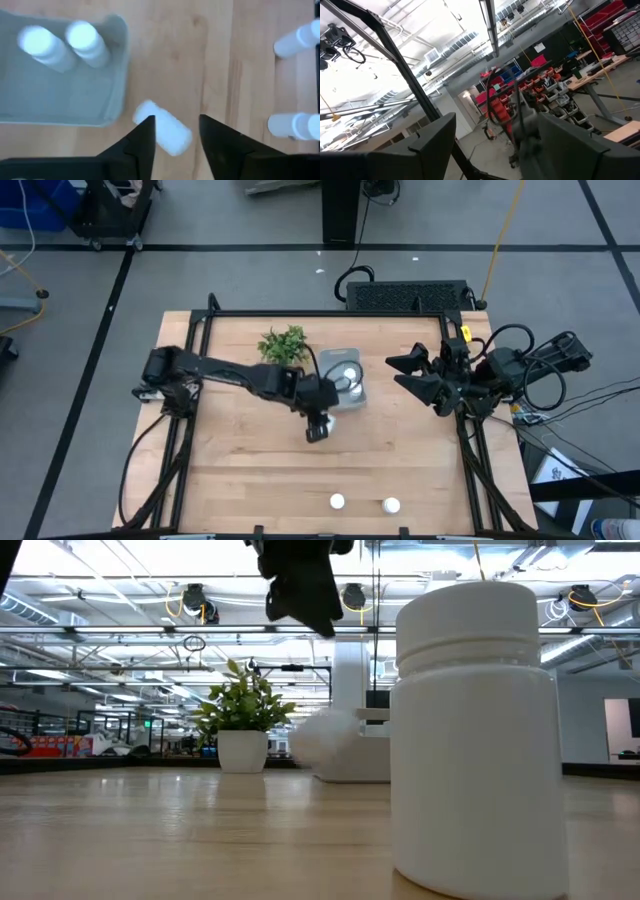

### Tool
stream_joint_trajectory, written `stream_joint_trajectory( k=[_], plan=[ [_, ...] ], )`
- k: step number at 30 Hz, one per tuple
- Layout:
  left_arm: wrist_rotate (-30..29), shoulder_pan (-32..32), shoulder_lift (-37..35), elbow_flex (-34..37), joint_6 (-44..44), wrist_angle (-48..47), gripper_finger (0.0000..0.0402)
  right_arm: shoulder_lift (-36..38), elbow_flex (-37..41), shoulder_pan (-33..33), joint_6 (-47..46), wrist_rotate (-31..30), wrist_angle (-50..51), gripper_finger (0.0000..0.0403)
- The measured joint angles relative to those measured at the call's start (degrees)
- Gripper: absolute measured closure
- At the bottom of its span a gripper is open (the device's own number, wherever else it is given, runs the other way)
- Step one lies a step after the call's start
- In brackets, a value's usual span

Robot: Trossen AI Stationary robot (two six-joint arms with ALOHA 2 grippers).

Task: Pick and place pill bottles into a basket
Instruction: Put the white pill bottle into the gray bin

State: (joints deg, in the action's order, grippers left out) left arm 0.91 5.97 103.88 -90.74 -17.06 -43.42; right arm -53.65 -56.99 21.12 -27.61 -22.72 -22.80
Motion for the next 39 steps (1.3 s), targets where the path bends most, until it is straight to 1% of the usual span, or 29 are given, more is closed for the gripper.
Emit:
stream_joint_trajectory(
  k=[4, 7, 10, 13, 15, 18, 24, 26, 29, 31, 33, 35, 37, 39],
  plan=[
    [1.66, -2.87, -2.19, 0.0, 2.18, -0.35, 0.0295, 0.0, 0.0, 0.0, 0.56, -1.21, -0.03, 0.0129],
    [3.57, -4.08, -2.57, 0.0, 2.28, -0.95, 0.0322, 0.02, 0.0, -0.02, 0.36, -1.32, -0.1, 0.0129],
    [4.09, -4.04, -2.46, 0.0, 2.53, -1.05, 0.0338, 0.06, 0.0, -0.02, -1.19, -1.22, 1.66, 0.0129],
    [4.93, -3.81, -1.7, -0.02, 1.88, -0.37, 0.0337, -0.01, 0.0, -0.02, -3.11, -1.25, 6.6, 0.0129],
    [4.95, -3.42, -0.8, 0.0, 1.92, -0.3, 0.0323, -0.04, 0.0, -0.02, -4.82, -1.27, 9.52, 0.0129],
    [5.11, -2.53, 0.94, 0.01, 1.38, 0.93, 0.0283, 0.0, 0.0, -0.04, -5.97, -2.91, 11.53, 0.0129],
    [5.47, -1.3, 5.59, 0.09, 0.43, 0.16, 0.0166, 0.04, 0.0, -0.07, -4.63, -4.28, 10.85, 0.0129],
    [6.87, -1.01, 6.47, 0.06, 0.39, 1.2, 0.0128, 0.02, 0.0, -0.07, -4.61, -4.3, 10.99, 0.0129],
    [7.66, -0.18, 8.83, -0.02, -1.04, 1.7, 0.0083, 0.02, 0.0, -0.07, -4.64, -4.28, 11.6, 0.0129],
    [8.01, 0.07, 10.69, 0.0, -3.71, 1.64, 0.0063, 0.02, 0.0, -0.07, -4.55, -4.28, 11.86, 0.0129],
    [7.58, -0.05, 12.38, 0.0, -6.75, 2.02, 0.0053, 0.02, 0.0, -0.07, -4.2, -4.28, 11.94, 0.0129],
    [5.93, -0.2, 13.89, 0.0, -10.09, 3.05, 0.0049, 0.02, 0.0, -0.07, -3.75, -4.28, 11.94, 0.0129],
    [5.65, -0.64, 15.11, 0.02, -13.07, 5.34, 0.0048, 0.02, 0.0, -0.07, -3.26, -4.28, 11.95, 0.0129],
    [4.52, -1.4, 15.87, 0.01, -17.76, 6.47, 0.0048, 0.02, 0.0, -0.07, -3.18, -4.28, 11.99, 0.0129]
  ],
)
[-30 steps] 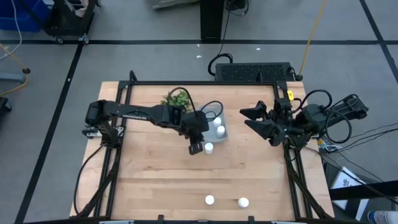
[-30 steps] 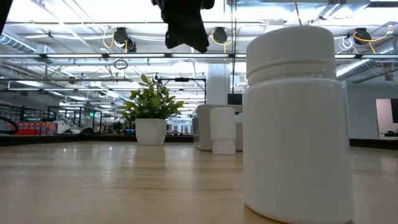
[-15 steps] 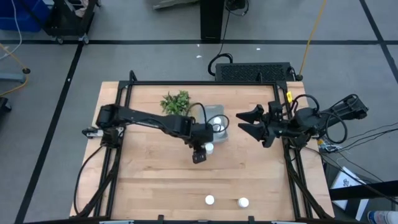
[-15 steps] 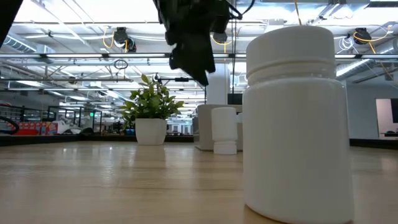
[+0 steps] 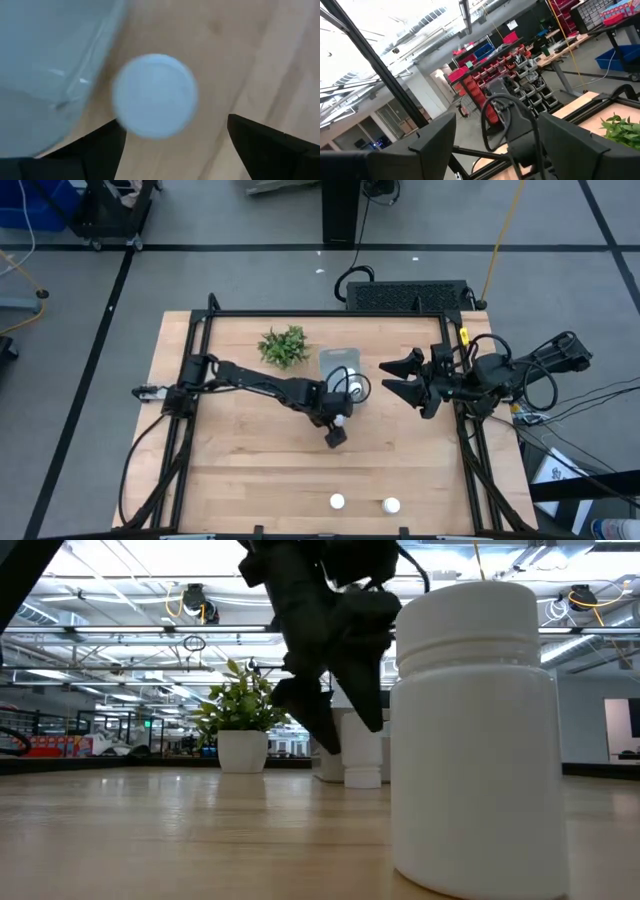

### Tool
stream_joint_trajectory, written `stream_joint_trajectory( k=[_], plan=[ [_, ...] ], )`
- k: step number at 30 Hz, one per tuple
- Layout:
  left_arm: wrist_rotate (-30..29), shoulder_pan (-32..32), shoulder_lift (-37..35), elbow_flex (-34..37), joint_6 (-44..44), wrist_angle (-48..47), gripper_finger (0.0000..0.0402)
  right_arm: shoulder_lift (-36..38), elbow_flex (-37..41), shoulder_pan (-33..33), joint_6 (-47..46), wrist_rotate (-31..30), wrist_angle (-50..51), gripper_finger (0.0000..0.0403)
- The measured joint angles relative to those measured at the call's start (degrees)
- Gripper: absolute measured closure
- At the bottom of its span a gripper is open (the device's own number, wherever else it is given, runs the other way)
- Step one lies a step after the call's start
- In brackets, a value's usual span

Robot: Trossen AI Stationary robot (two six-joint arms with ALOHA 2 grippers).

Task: Pick and place pill bottles into a basket
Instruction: Put the white pill bottle into the gray bin

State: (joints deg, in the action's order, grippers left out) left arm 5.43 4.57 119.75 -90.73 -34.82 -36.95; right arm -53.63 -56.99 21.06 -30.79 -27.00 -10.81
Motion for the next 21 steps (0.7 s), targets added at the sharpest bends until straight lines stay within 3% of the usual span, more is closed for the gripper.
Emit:
stream_joint_trajectory(
  k=[6, 9, 14, 21],
  plan=[
    [-0.68, -3.8, 0.09, 0.01, -6.82, 2.14, 0.0048, 0.0, 0.0, 0.0, 0.22, 0.0, 0.4, 0.0129],
    [1.86, -5.12, -0.17, 0.01, -9.38, 3.55, 0.0048, 0.0, 0.0, 0.0, 0.2, 0.0, 1.09, 0.0129],
    [5.09, -5.23, -0.12, -0.01, -10.31, 2.43, 0.0048, 0.0, 0.0, 0.0, 0.09, 0.02, 1.27, 0.0129],
    [2.72, -3.55, -0.07, -0.01, -9.24, 2.75, 0.0049, 0.0, 0.0, 0.0, 0.15, 0.02, 1.9, 0.0129]
  ],
)
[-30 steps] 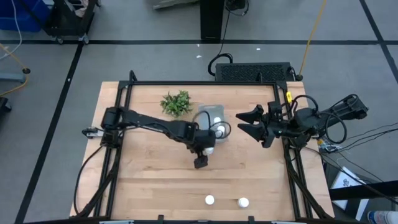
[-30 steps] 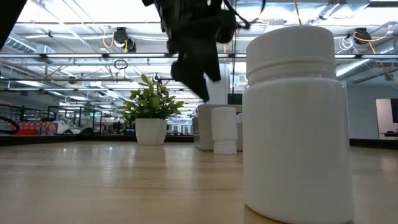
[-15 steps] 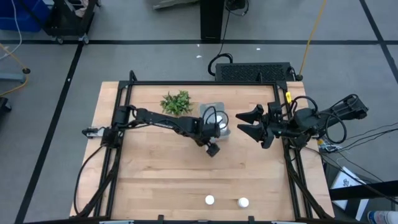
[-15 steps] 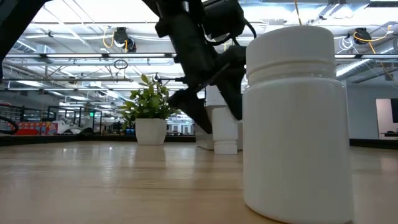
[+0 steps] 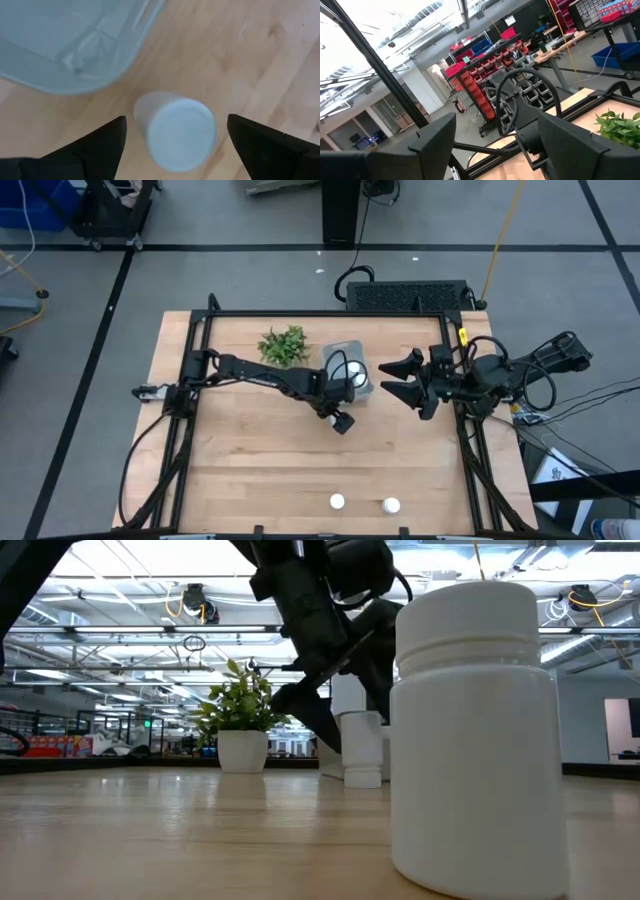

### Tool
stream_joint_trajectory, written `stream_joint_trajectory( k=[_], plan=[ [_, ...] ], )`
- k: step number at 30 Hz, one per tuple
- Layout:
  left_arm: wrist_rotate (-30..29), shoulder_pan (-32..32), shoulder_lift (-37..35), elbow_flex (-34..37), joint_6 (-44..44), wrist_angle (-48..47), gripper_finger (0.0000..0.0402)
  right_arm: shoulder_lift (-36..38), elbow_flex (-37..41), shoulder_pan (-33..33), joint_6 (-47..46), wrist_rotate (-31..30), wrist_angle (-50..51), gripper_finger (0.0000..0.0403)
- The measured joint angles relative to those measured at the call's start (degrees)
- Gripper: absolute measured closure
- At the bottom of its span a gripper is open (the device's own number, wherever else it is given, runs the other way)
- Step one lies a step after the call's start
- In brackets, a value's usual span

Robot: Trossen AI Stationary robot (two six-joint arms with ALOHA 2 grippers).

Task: Pick and place pill bottles into a basket
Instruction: Put the white pill bottle into the gray bin

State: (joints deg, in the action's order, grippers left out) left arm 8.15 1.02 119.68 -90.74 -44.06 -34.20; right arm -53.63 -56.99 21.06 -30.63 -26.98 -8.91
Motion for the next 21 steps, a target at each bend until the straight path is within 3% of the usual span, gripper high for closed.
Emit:
stream_joint_trajectory(
  k=[4, 13, 21],
  plan=[
    [-1.78, 0.28, 0.0, 0.0, 0.6, 0.12, 0.0079, 0.0, 0.0, 0.0, 0.0, 0.0, 0.14, 0.0129],
    [-0.18, 0.28, 0.0, 0.0, 1.94, 0.12, 0.0217, 0.0, 0.0, 0.0, -0.15, -0.18, 0.18, 0.0129],
    [4.58, 0.55, -0.21, 0.0, 1.68, -0.12, 0.0219, 0.0, 0.0, 0.0, -0.93, -0.23, 0.42, 0.0129]
  ],
)
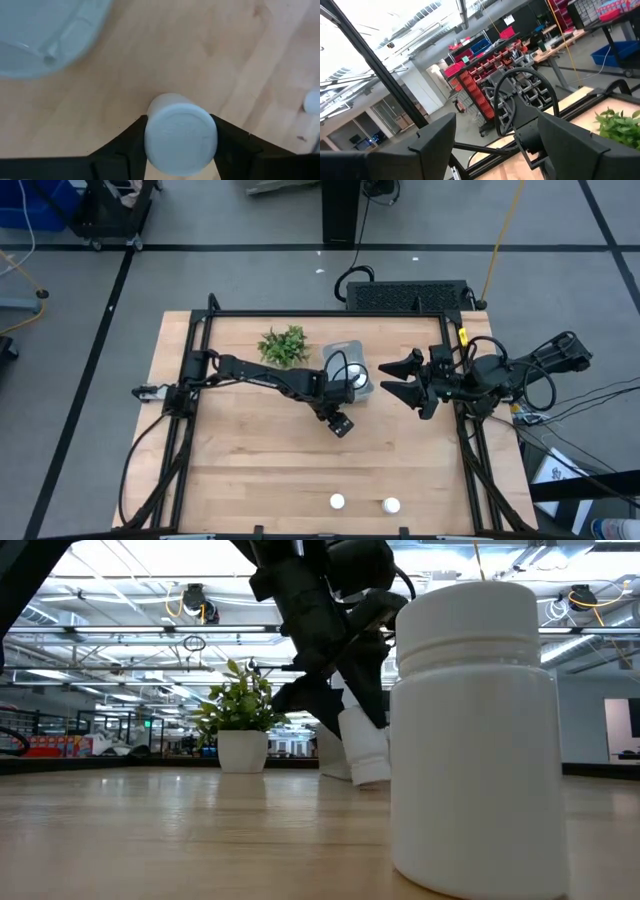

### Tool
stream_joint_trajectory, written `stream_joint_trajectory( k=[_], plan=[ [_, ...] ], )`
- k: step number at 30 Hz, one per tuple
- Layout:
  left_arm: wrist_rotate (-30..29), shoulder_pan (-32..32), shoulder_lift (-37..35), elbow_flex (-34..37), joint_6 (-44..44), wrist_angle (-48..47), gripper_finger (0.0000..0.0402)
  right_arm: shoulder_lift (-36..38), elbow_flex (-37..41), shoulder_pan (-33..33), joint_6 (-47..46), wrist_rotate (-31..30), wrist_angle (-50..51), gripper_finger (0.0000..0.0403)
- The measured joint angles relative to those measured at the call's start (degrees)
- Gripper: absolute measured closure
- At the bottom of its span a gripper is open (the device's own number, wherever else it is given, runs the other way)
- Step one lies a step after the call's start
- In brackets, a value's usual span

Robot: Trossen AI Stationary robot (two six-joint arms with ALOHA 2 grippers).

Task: Pick and place pill bottles into a basket
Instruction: Put the white pill bottle into the gray bin

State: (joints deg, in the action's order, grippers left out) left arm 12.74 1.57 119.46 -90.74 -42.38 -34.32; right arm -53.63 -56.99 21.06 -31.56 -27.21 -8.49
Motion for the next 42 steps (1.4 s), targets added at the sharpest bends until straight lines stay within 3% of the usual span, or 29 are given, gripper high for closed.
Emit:
stream_joint_trajectory(
  k=[5, 11, 15, 20, 24, 32, 42],
  plan=[
    [1.83, 0.12, -2.61, 0.04, 0.26, -0.24, 0.0197, 0.0, 0.12, 0.45, -5.84, 0.23, 5.43, 0.0129],
    [0.1, -0.33, -8.12, 0.04, 0.05, 0.01, 0.0221, -0.02, 8.14, 3.35, -18.06, 0.35, 4.73, 0.0129],
    [-1.38, -0.91, -12.26, 0.02, 0.07, -0.07, 0.0216, -0.04, 18.68, 6.87, -22.21, -1.05, -10.2, 0.0129],
    [-2.35, -1.78, -17.51, 0.02, -0.48, 0.2, 0.0201, -0.19, 32.9, 11.57, -21.54, -9.92, -37.47, 0.0129],
    [-3.47, -2.29, -21.13, 0.02, -1.67, 2.11, 0.0216, -1.85, 39.18, 12.98, -24.32, -14.18, -47.84, 0.0129],
    [-4.75, -2.67, -25.1, 0.0, -3.71, 11.5, 0.0208, -6.66, 38.9, 10.59, -27.96, -14.33, -52.6, 0.0129],
    [-4.38, -2.67, -24.99, 0.0, -7.33, 20.51, 0.0203, -14.02, 36.24, 4.95, -26.01, -8.62, -63.59, 0.0129]
  ],
)
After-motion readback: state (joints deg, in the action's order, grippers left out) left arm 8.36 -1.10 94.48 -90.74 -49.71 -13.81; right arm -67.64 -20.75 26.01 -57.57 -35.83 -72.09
